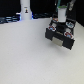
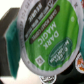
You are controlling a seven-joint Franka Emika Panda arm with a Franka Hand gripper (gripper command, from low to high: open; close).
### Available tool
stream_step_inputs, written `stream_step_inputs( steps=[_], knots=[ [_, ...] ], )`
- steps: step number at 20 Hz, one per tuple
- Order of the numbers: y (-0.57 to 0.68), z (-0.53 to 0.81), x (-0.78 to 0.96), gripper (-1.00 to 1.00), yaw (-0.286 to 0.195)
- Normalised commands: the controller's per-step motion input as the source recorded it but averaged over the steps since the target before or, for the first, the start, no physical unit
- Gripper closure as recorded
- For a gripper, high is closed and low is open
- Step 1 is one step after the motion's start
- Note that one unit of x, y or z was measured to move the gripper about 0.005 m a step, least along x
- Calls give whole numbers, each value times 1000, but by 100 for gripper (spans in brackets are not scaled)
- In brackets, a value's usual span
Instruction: Open the kcup holder, insert the kcup into the holder, and close the kcup holder
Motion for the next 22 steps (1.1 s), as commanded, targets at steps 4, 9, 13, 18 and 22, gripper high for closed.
stream_step_inputs(
  steps=[4,9,13,18,22],
  knots=[
    [521,-44,-147,100,56],
    [373,-100,-385,100,95],
    [254,-132,-426,100,100],
    [43,-199,-238,100,70],
    [10,-249,-143,100,50]
  ],
)
